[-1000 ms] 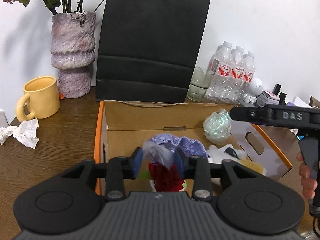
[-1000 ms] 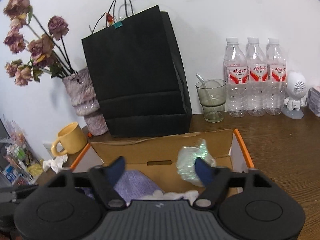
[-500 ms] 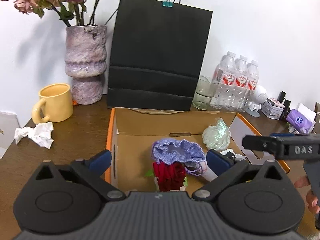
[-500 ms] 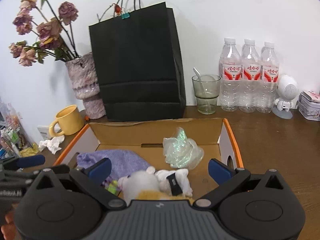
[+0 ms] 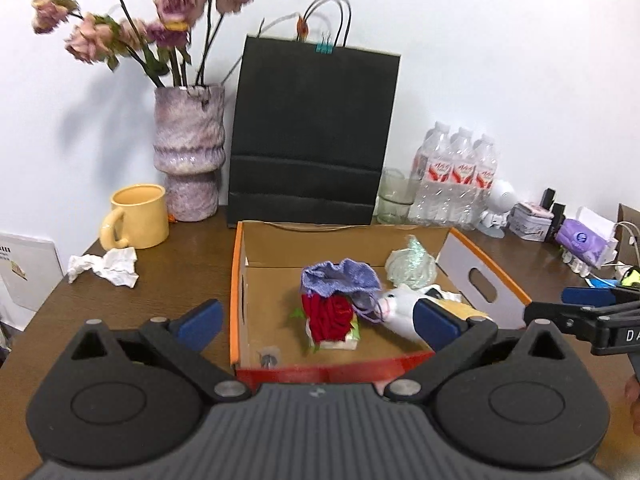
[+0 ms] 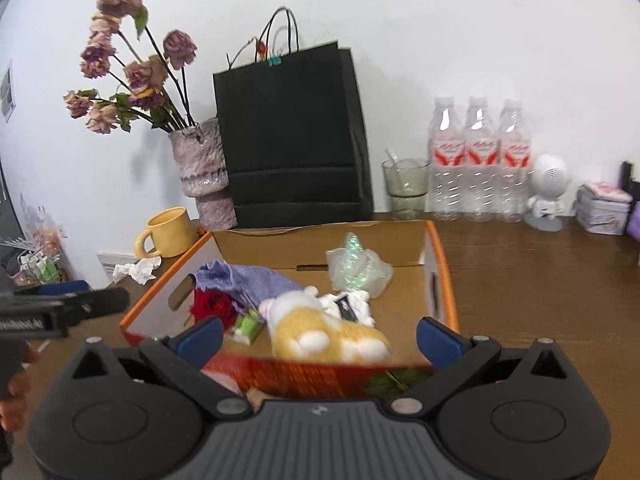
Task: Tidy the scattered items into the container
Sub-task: 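Grasp white plastic container with left tool while right tool grasps clear wrapper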
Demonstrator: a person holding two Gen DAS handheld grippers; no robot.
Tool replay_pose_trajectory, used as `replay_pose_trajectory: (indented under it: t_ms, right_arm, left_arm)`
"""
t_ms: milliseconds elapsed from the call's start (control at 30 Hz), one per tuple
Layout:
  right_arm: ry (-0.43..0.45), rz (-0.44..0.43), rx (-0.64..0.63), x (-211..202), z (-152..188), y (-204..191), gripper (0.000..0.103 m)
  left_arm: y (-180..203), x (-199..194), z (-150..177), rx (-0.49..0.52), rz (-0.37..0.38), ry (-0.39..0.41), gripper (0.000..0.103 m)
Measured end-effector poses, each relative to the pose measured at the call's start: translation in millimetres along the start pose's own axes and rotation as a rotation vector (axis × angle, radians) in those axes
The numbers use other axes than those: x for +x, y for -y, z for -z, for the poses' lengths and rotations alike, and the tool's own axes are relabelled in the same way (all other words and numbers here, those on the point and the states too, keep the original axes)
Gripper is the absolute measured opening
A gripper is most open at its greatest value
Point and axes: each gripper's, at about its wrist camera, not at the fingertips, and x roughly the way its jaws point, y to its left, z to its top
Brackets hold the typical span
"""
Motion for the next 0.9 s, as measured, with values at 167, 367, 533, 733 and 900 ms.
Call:
replay_pose_trajectory:
  t_ms: [167, 367, 533, 733, 900]
  right_arm:
    - [0.024, 0.029, -0.005, -37, 31, 13, 0.103]
    - [-0.019, 0.113, -0.034, -46, 76, 24, 0.103]
    - [-0.052, 0.145, -0.003, -38, 98, 35, 0.101]
    - [-0.053, 0.161, -0.025, -31, 94, 48, 0.095]
    - [-0.092, 0.175, -0.061, -9, 86, 63, 0.079]
  left_arm:
    - [5, -28, 29, -0.005, 0.018, 0.004, 0.103]
    - [13, -36, 66, -0.021, 0.004, -0.038, 0.103]
    - [29, -22, 83, -0.003, 0.016, -0.101, 0.103]
    - [39, -6, 88, 0.001, 0.006, -0.124, 0.103]
    - [51, 15, 86, 0.031, -0.027, -0.135, 0.103]
